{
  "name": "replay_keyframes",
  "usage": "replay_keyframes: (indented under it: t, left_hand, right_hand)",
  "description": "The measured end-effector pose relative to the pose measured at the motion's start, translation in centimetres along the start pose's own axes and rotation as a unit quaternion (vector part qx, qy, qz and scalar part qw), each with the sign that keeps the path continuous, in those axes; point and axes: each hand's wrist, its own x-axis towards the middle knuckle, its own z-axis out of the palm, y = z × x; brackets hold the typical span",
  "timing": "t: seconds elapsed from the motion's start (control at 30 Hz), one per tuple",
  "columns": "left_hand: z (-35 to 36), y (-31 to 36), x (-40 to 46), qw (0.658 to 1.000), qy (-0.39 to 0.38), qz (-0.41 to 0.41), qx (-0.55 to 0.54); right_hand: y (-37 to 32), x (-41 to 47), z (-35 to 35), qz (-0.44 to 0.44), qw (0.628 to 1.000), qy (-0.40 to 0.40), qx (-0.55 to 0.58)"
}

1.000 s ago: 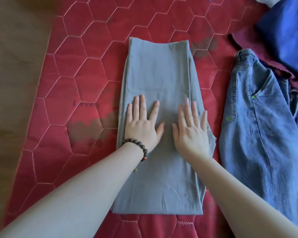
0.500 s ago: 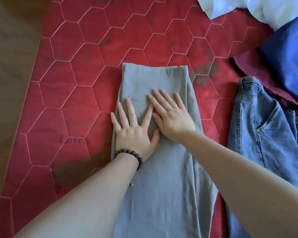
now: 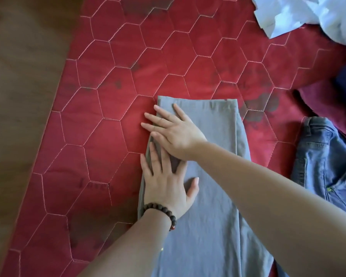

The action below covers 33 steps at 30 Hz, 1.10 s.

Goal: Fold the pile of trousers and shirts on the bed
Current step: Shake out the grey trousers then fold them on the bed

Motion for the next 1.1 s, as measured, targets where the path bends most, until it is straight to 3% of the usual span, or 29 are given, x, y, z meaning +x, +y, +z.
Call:
replay_keyframes:
  t: [0.1,0.17,0.23,0.3,0.4,0.47,0.5,0.57,0.7,0.8,0.9,1.1]
  left_hand:
    - [0.0,-0.1,0.0,1.000,0.001,-0.002,-0.003]
    - [0.1,-0.1,-0.1,1.000,0.003,-0.001,-0.004]
    - [0.2,0.0,0.0,1.000,0.002,0.001,-0.004]
    - [0.3,-0.1,0.1,1.000,-0.001,0.001,-0.002]
    - [0.3,-0.2,0.2,1.000,-0.006,-0.001,0.005]
    - [0.2,-0.2,-0.1,1.000,-0.004,0.001,0.009]
    - [0.2,-0.1,-0.2,1.000,-0.003,0.003,0.011]
    - [0.3,-0.1,-0.1,1.000,-0.002,0.005,0.016]
    - [0.5,-0.2,-0.1,1.000,0.003,0.005,0.027]
    - [0.6,-0.3,-0.3,0.999,0.007,0.004,0.036]
    - [0.6,-0.4,-0.2,0.999,0.014,0.004,0.029]
    - [0.4,-1.3,-2.2,0.993,-0.006,0.105,0.055]
  right_hand:
    - [1.6,2.4,-0.6,0.020,0.997,-0.005,-0.076]
    - [3.7,3.3,-1.6,0.140,0.987,0.020,-0.077]
    - [6.9,2.0,-2.5,0.300,0.945,0.060,-0.113]
    - [9.6,-1.1,-3.2,0.375,0.907,0.096,-0.165]
    - [7.1,-4.9,-2.4,0.296,0.927,0.192,-0.127]
    - [3.1,-6.4,-0.4,0.191,0.966,0.157,-0.076]
    - [1.8,-7.4,0.6,0.183,0.974,0.115,-0.067]
    - [2.2,-9.4,1.3,0.252,0.964,0.066,-0.062]
    - [6.2,-11.4,0.3,0.384,0.916,0.085,-0.081]
    - [1.7,-11.2,1.1,0.329,0.929,0.157,-0.069]
    - [-4.5,-14.4,4.7,0.248,0.959,0.133,-0.017]
    - [-6.0,-22.6,7.4,0.306,0.947,0.096,-0.032]
